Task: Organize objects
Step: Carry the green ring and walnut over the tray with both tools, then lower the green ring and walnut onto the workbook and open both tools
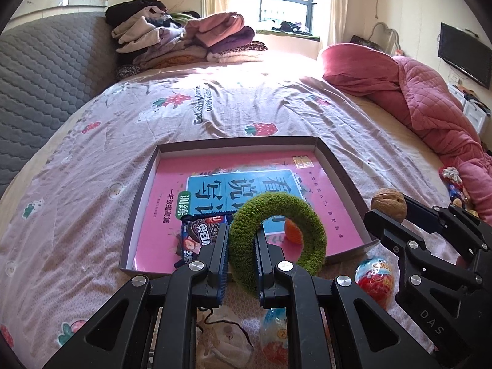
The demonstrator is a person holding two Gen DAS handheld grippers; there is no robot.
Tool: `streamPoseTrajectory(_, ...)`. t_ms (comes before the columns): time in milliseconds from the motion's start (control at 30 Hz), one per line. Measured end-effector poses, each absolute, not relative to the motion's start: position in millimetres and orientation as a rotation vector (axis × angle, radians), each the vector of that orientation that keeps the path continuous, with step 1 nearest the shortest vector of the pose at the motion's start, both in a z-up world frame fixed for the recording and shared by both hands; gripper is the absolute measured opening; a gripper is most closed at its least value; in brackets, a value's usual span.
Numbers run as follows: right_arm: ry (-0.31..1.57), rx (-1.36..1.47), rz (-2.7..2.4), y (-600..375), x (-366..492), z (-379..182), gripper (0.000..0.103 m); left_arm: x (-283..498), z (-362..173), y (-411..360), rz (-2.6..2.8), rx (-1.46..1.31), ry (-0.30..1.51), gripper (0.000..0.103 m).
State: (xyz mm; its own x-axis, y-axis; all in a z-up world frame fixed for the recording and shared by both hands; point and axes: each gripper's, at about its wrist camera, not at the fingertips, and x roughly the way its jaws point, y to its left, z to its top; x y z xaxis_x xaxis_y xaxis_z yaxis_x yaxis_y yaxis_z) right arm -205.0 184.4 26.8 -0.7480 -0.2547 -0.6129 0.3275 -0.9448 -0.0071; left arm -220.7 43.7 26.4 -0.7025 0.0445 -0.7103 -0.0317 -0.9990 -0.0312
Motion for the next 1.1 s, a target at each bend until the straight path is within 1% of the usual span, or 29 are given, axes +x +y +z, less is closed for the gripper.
streamPoseTrajectory(300, 0.217, 0.96, -2.665, 183, -229, 11, 0.035, -252, 18, 48, 2.858, -1.226, -0.023, 0.015)
streamPoseTrajectory(600, 0.254, 1.022, -2.643, 181, -247, -8, 0.035, -288, -1, 50, 2.825, -1.315, -0.061, 0.015)
streamPoseTrajectory(1100, 0.344, 1.15, -2.573, 174, -265, -36, 0.035, -328, -31, 55, 2.769, -1.441, -0.065, 0.015)
